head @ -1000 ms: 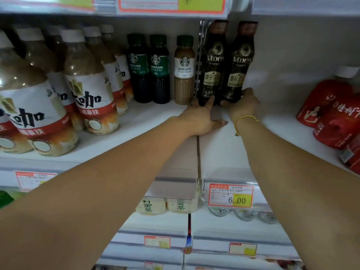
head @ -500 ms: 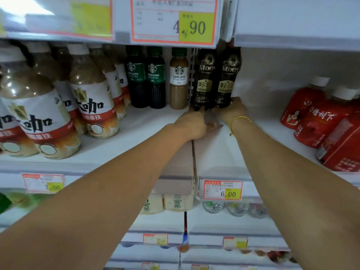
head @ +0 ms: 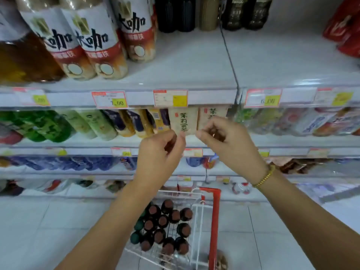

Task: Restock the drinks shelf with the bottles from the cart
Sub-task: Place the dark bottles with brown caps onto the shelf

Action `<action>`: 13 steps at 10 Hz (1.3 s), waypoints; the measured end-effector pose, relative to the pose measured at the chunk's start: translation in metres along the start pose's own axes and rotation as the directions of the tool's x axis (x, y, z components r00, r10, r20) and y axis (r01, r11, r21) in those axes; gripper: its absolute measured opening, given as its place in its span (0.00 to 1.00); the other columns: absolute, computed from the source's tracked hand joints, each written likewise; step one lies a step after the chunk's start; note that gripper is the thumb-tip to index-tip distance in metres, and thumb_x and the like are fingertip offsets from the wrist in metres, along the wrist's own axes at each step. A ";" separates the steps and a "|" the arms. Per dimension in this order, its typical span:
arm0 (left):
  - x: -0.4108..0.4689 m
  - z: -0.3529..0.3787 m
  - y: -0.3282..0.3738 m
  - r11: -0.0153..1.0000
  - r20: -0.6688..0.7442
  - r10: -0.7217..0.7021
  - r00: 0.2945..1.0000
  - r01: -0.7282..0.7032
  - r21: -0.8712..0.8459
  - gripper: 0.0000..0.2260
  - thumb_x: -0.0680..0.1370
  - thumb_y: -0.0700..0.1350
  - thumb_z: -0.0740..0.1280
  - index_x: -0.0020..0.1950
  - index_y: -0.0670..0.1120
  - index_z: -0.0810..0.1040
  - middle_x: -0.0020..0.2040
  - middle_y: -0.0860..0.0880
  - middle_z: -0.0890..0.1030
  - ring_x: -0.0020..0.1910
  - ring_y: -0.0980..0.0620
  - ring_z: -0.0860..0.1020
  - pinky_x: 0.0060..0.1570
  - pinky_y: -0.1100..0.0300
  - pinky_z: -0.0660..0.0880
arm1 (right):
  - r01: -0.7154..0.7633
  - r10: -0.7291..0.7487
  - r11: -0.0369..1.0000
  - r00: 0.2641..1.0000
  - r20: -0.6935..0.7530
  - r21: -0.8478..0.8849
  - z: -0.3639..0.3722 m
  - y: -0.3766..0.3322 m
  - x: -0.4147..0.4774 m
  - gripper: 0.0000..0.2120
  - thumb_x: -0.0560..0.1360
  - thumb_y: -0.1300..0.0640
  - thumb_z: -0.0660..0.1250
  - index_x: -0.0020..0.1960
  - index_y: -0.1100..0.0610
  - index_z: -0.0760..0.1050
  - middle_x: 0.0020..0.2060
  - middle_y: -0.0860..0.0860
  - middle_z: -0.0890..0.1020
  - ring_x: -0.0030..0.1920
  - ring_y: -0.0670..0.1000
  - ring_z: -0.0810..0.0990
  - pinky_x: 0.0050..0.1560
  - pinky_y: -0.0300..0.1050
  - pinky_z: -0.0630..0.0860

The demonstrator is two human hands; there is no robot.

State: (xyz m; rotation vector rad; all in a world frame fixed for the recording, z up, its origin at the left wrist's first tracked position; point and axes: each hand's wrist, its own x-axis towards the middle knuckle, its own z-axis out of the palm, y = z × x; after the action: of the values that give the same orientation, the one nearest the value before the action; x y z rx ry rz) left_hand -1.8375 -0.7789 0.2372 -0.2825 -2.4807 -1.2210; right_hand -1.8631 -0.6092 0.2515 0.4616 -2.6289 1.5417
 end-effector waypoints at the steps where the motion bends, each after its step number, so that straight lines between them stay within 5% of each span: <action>1: -0.051 0.007 -0.076 0.957 0.143 -0.287 0.947 0.277 0.085 0.18 0.78 0.53 0.61 0.32 0.44 0.68 0.24 0.52 0.66 0.27 0.55 0.69 0.27 0.67 0.61 | -0.143 0.163 0.983 0.966 0.200 -0.114 0.066 0.061 -0.027 0.06 0.74 0.55 0.69 0.43 0.56 0.74 0.32 0.45 0.76 0.30 0.42 0.72 0.36 0.34 0.70; 2: -0.099 0.028 -0.157 0.823 0.245 -0.568 0.786 0.532 0.199 0.07 0.77 0.46 0.66 0.42 0.45 0.74 0.35 0.51 0.78 0.36 0.58 0.78 0.37 0.65 0.71 | -0.295 0.388 0.908 0.860 0.333 -0.297 0.135 0.134 -0.049 0.11 0.75 0.56 0.67 0.54 0.61 0.74 0.46 0.54 0.80 0.42 0.50 0.77 0.48 0.45 0.74; 3: -0.149 0.056 -0.229 0.638 0.340 -0.770 0.540 0.645 0.421 0.09 0.75 0.45 0.66 0.53 0.45 0.77 0.48 0.45 0.82 0.47 0.45 0.80 0.45 0.56 0.75 | -0.436 0.608 0.783 0.688 0.396 -0.443 0.192 0.201 -0.076 0.21 0.76 0.55 0.66 0.66 0.61 0.68 0.59 0.57 0.76 0.58 0.57 0.76 0.59 0.46 0.73; 4: -0.195 0.088 -0.283 0.578 0.425 -0.812 0.400 0.653 0.489 0.13 0.74 0.45 0.68 0.57 0.45 0.76 0.51 0.45 0.81 0.50 0.45 0.80 0.47 0.56 0.74 | -0.332 0.664 0.718 0.592 0.458 -0.612 0.234 0.241 -0.097 0.23 0.78 0.64 0.60 0.72 0.60 0.63 0.66 0.59 0.71 0.63 0.57 0.73 0.57 0.34 0.71; 5: -0.227 0.119 -0.319 0.558 0.465 -0.823 0.327 0.620 0.551 0.14 0.74 0.46 0.67 0.59 0.47 0.75 0.55 0.47 0.80 0.54 0.47 0.79 0.47 0.60 0.73 | -0.196 0.642 0.713 0.568 0.514 -0.674 0.270 0.256 -0.105 0.18 0.80 0.68 0.52 0.69 0.69 0.64 0.60 0.60 0.72 0.64 0.61 0.70 0.29 0.18 0.63; 6: -0.238 0.144 -0.338 0.583 0.490 -0.805 0.335 0.598 0.550 0.19 0.76 0.43 0.65 0.67 0.47 0.71 0.64 0.46 0.75 0.60 0.46 0.76 0.57 0.57 0.73 | -0.407 0.660 0.745 0.564 0.497 -0.528 0.307 0.280 -0.120 0.16 0.79 0.70 0.53 0.65 0.73 0.66 0.49 0.59 0.74 0.62 0.63 0.70 0.33 0.19 0.65; 7: -0.242 0.163 -0.350 0.622 0.515 -0.780 0.357 0.535 0.572 0.16 0.77 0.40 0.62 0.64 0.46 0.71 0.62 0.44 0.76 0.58 0.44 0.76 0.54 0.53 0.74 | -0.115 0.618 0.721 0.552 0.560 -0.683 0.343 0.329 -0.134 0.22 0.77 0.65 0.59 0.70 0.59 0.64 0.64 0.58 0.69 0.63 0.60 0.72 0.57 0.40 0.72; 8: -0.247 0.175 -0.358 0.641 0.517 -0.768 0.378 0.468 0.609 0.14 0.77 0.40 0.62 0.62 0.47 0.71 0.61 0.46 0.75 0.55 0.45 0.78 0.46 0.55 0.72 | -0.277 0.691 0.666 0.580 0.431 -0.693 0.352 0.330 -0.134 0.24 0.74 0.66 0.61 0.69 0.55 0.64 0.65 0.58 0.68 0.56 0.62 0.78 0.52 0.52 0.78; 9: -0.251 0.183 -0.361 0.643 0.525 -0.766 0.372 0.421 0.640 0.17 0.77 0.37 0.61 0.65 0.46 0.69 0.64 0.45 0.70 0.54 0.44 0.78 0.45 0.55 0.72 | -0.302 0.682 0.663 0.621 0.387 -0.685 0.354 0.336 -0.135 0.23 0.72 0.68 0.62 0.65 0.55 0.65 0.60 0.57 0.71 0.51 0.60 0.80 0.45 0.52 0.80; 11: -0.244 0.168 -0.344 0.622 0.458 -0.783 0.421 0.525 0.581 0.16 0.71 0.35 0.66 0.57 0.44 0.71 0.62 0.45 0.71 0.50 0.43 0.79 0.43 0.55 0.72 | -0.291 0.661 0.694 0.619 0.424 -0.658 0.337 0.316 -0.127 0.18 0.73 0.64 0.64 0.62 0.58 0.67 0.57 0.57 0.74 0.55 0.59 0.78 0.52 0.50 0.76; 13: -0.218 0.121 -0.287 0.664 0.351 -0.747 0.565 0.604 0.441 0.23 0.66 0.42 0.72 0.60 0.45 0.72 0.55 0.46 0.74 0.47 0.45 0.78 0.39 0.61 0.70 | -0.266 0.564 0.778 0.693 0.448 -0.569 0.272 0.256 -0.111 0.20 0.71 0.59 0.66 0.61 0.59 0.67 0.55 0.58 0.76 0.54 0.58 0.78 0.50 0.45 0.74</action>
State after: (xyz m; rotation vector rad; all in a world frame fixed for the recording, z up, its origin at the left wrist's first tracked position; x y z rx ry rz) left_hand -1.7608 -0.8611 -0.1264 0.6039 -3.3665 -1.1109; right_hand -1.8034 -0.7023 -0.1222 0.3385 -3.6964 0.8102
